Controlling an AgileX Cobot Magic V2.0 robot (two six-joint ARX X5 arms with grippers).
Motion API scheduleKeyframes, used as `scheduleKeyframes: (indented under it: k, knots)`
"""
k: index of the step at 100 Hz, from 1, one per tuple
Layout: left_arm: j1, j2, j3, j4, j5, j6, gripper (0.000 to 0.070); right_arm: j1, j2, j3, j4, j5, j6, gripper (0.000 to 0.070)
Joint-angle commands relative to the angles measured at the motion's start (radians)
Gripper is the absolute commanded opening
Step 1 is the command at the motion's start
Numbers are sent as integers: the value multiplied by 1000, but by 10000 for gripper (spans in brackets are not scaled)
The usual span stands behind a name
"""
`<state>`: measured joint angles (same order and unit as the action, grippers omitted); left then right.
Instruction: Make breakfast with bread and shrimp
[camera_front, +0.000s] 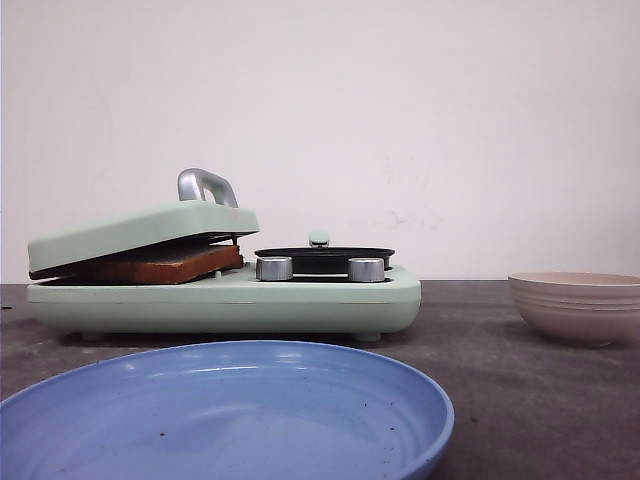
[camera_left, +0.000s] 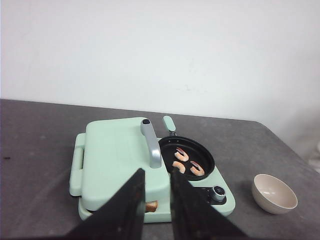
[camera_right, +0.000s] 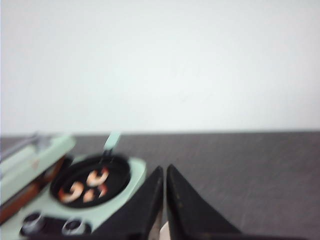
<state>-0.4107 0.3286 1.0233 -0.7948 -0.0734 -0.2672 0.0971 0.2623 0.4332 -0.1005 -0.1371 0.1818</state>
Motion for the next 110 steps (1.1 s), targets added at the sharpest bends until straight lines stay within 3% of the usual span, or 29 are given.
scheduleKeyframes:
  k: [1,104,110]
  knots:
    - [-5,4,8,8,3,-14,10,1,-2,6,-5,18,13,2]
    - [-5,3,10,-27,3,-14,17,16,-4,6,-4,7,13,2]
    - [-3,3,10,-30,-2,21,17,16,-4,6,-4,7,13,2]
